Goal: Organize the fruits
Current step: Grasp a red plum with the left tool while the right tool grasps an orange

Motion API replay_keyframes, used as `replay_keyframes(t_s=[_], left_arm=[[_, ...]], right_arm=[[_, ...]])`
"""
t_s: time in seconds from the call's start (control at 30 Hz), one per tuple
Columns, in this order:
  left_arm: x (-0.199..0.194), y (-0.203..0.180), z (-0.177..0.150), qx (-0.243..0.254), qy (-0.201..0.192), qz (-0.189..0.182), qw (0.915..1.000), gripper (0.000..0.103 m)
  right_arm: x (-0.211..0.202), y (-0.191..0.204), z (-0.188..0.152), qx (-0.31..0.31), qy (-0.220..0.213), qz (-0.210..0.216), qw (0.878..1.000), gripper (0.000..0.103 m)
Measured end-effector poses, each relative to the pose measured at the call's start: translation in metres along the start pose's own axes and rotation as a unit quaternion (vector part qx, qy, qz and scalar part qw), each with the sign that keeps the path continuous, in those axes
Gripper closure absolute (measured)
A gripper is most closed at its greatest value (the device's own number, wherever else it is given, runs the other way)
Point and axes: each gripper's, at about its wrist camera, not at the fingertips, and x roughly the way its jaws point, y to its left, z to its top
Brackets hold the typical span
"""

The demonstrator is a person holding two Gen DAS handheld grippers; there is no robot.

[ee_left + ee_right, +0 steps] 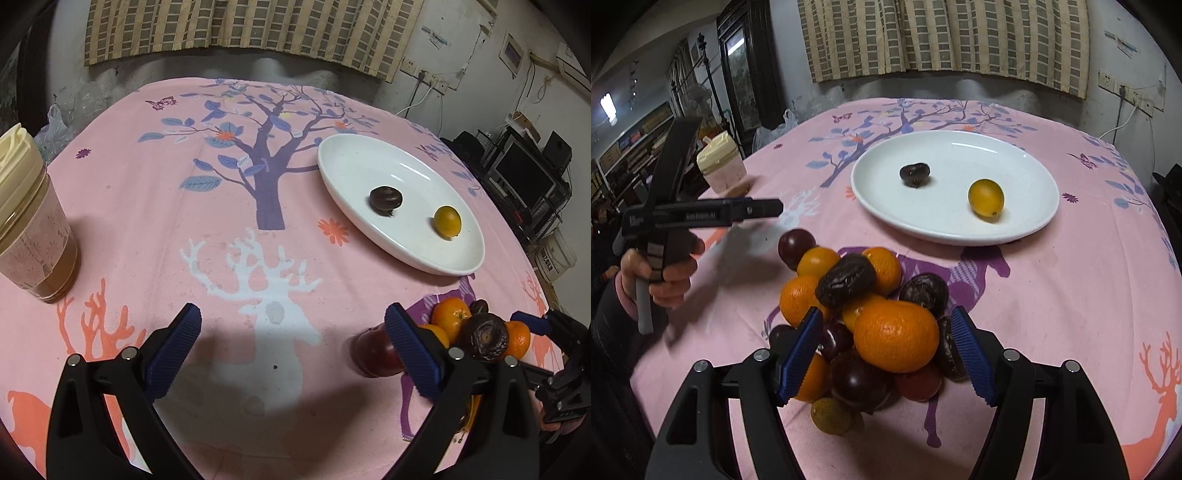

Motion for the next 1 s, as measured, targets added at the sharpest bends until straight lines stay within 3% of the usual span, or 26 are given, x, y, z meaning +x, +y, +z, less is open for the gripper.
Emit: replay_keyframes(t_s=[0.2,0.3,0.4,0.57,0.63,0.7,0.77,1.0], left_arm=[[0.000,0.000,0.000,0.002,0.001,-0.001,1.0000,0.005],[0.001,-0.001,0.000,0.006,0.004,-0.002,1.0000,0.005],[0.002,-0.003,0.000,0.007,0.008,-0.012,0.9999,0.005],[0.002,-0.019,-0.006,0.047,0.022,-0.074,0.9959,0.006],[0.001,-0.030,-0.010,0.075,0.025,-0.094,0.9925,0.013],[0.003,-0.041,-0.014,0.102,0.033,-0.103,0.9889,0.033],[0.006,-0.047,-0.018,0.115,0.040,-0.102,0.9873,0.042],[0.016,-0.046,-0.019,0.112,0.048,-0.101,0.9874,0.052]], right_arm=[[0.000,0.001,-0.003,-0.008,0.000,-0.012,1.000,0.035],[0.000,0.000,-0.004,-0.013,-0.002,-0.029,0.999,0.051],[-0.002,-0.001,-0.004,-0.010,-0.004,-0.021,1.000,0.057],[-0.008,-0.015,-0.002,0.031,-0.016,0.003,0.999,0.058],[-0.012,-0.021,-0.001,0.047,-0.024,0.005,0.999,0.058],[-0.013,-0.026,-0.001,0.061,-0.027,0.008,0.998,0.058],[-0.013,-0.028,0.000,0.068,-0.028,0.012,0.997,0.058],[-0.011,-0.026,0.000,0.064,-0.027,0.008,0.998,0.058]])
